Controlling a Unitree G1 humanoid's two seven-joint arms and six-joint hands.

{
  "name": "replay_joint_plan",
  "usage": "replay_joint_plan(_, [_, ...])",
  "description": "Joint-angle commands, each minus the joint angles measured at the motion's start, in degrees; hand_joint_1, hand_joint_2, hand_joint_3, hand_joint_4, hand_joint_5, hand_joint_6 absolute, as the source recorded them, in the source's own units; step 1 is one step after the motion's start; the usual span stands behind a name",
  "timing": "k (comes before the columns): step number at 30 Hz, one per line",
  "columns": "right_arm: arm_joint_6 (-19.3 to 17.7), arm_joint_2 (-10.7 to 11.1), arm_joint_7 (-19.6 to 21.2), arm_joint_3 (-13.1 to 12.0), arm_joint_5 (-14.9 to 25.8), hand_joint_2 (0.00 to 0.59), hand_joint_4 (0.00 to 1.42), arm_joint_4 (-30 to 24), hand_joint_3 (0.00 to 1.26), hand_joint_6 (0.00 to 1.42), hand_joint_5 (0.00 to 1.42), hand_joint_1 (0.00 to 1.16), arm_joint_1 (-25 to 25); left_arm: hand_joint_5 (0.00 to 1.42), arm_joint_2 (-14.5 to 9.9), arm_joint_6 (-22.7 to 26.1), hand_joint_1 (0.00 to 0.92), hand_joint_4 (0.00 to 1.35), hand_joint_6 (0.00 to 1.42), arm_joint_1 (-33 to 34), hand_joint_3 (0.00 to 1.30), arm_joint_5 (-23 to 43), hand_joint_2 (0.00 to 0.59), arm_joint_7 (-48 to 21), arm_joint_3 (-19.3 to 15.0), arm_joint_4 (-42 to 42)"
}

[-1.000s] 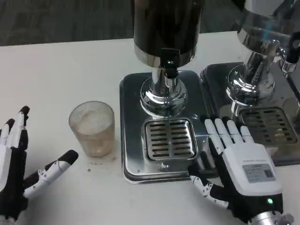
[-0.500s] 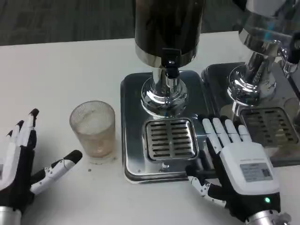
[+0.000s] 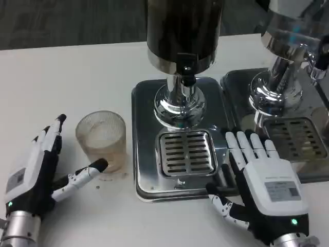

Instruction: Grasp the cup under the faucet to collect the drink, then remove the cup.

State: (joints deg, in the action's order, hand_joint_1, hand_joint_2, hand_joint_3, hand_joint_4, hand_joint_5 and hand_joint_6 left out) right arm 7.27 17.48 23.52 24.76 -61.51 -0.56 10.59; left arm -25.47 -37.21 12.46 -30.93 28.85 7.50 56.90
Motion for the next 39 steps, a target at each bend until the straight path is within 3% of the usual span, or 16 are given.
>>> replay_joint_plan(1, [0.1,-0.2,0.8,0.4,-0.3,0.375,0.0,-0.8,0.0,0.01,0.0,0.43,0.4,0.0,1.3,-1.2,0.068,0.0,0.0,3.2,0.0,0.6,0.0,0.1,1.5,3.0])
replay_joint_plan(15, [0.2,-0.9,0.9,0.7,-0.3,0.354,0.0,-0.8,0.0,0.02,0.0,0.44,0.6,0.0,1.5,0.1,0.145,0.0,0.0,8.8,0.0,-1.7,0.0,0.3,7.3,8.3])
replay_joint_plan(29, [1.7,-1.7,0.9,1.1,-0.8,0.351,0.0,-2.7,0.0,0.03,0.0,0.44,2.9,0.0,3.3,0.8,0.183,0.0,0.0,12.6,0.0,-0.8,0.004,0.3,8.2,11.8])
replay_joint_plan(35, [1.6,-1.6,0.7,1.1,-0.7,0.35,0.0,-2.8,0.0,0.04,0.0,0.44,2.9,0.05,3.3,1.4,0.213,0.0,0.1,12.8,0.0,-1.1,0.008,0.2,8.9,12.8])
replay_joint_plan(39, [1.4,-1.5,0.7,1.0,-0.6,0.347,0.0,-2.4,0.0,0.04,0.0,0.44,2.2,0.22,3.5,2.0,0.242,0.0,0.35,12.8,0.0,-0.7,0.02,0.6,8.9,13.1])
